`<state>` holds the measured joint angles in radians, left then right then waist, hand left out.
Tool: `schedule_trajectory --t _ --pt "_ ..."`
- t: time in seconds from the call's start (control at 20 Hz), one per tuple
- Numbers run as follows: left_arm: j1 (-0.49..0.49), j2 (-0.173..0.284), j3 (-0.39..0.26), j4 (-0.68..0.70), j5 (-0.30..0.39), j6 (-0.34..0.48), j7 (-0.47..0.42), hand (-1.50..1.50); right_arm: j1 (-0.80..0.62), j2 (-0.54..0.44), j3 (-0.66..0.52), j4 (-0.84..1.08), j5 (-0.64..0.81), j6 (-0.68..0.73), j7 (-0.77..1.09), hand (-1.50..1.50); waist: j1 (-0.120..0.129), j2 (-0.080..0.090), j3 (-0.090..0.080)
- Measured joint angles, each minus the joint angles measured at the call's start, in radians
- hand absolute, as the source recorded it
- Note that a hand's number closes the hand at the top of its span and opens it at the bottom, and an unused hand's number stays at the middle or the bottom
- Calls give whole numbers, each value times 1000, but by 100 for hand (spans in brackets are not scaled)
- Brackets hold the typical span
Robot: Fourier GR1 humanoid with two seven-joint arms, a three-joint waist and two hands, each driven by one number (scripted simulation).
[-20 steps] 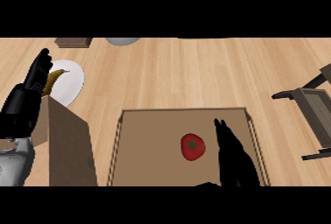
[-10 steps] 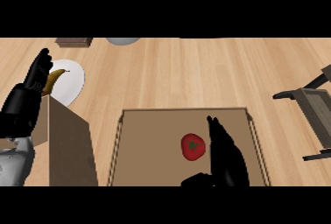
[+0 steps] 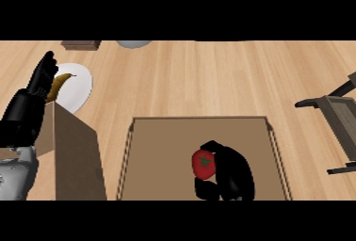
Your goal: Pick the tomato from the tray and place it in the tiered basket
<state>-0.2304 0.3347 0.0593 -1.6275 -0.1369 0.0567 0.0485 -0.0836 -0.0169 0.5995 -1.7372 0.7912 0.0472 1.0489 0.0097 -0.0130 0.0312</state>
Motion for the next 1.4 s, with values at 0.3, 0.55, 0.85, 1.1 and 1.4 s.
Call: schedule_trajectory --t 0.3,0.55,0.85,1.1,1.4 --pt "4 1 10 4 1 -9 5 0 -40 2 25 25 30 20 -12 150 -6 -4 1" --pt "10 0 17 0 -2 -6 6 0 -50 9 23 -13 -9 -4 -10 150 -11 -5 1" --pt "24 -1 28 -9 -12 -8 12 0 -64 -51 140 -195 -35 150 -29 150 -23 -13 -2" --pt "40 0 42 -17 -11 -14 14 0 -95 -63 153 -426 -43 213 -15 150 -37 -17 -1" --pt "56 1 57 -32 -12 -19 25 0 -203 -52 47 -584 -8 235 -5 150 -51 -20 -2"
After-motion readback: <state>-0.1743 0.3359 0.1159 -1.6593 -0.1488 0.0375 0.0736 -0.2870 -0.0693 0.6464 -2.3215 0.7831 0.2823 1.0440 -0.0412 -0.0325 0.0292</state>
